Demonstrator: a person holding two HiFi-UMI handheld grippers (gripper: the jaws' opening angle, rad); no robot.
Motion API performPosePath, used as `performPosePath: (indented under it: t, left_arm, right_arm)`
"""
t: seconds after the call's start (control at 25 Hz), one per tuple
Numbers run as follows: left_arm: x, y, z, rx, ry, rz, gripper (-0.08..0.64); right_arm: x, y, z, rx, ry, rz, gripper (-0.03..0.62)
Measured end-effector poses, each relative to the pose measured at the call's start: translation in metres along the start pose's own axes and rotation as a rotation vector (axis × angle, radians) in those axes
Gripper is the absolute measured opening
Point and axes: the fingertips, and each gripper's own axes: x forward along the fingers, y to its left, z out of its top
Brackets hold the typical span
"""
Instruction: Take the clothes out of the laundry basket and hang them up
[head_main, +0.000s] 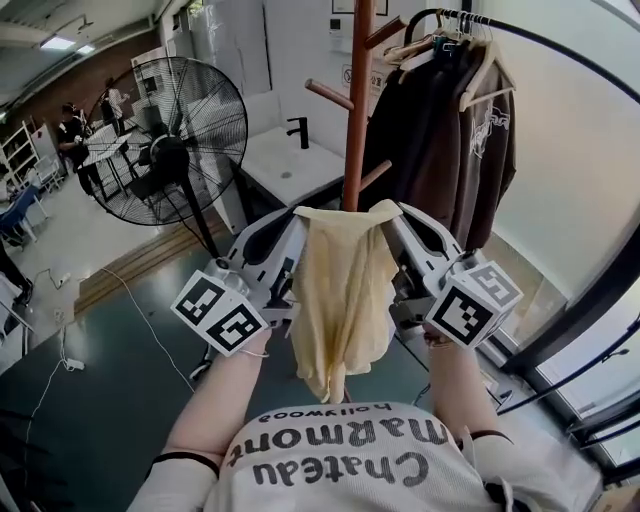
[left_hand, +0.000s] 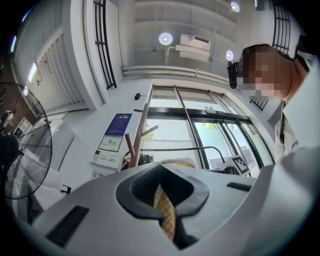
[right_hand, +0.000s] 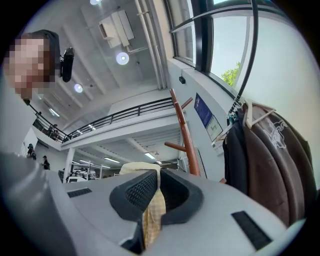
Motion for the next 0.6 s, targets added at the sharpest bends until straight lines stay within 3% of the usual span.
performPosePath:
  t: [0.2,0.4,0.6]
  left_arm:
    - [0.034,-0.008,0.004,0.008,-0.022,0.047,0.014]
    - [0.055,-0.022,0.025,0.074,-0.08,0.055,0.014]
    - [0.088,-0.023,0.037,0.132,-0.081,0.05,0.014]
  right_arm:
    - [-0.009,-0.02,0.027,-0.055,-0.021,0.063,0.04]
    - [-0.013,-0.027,0.055,-0.125,-0.04,0.142,0.04]
    - [-0.003,-0.053,0.07,-0.103,-0.034,0.213,0.04]
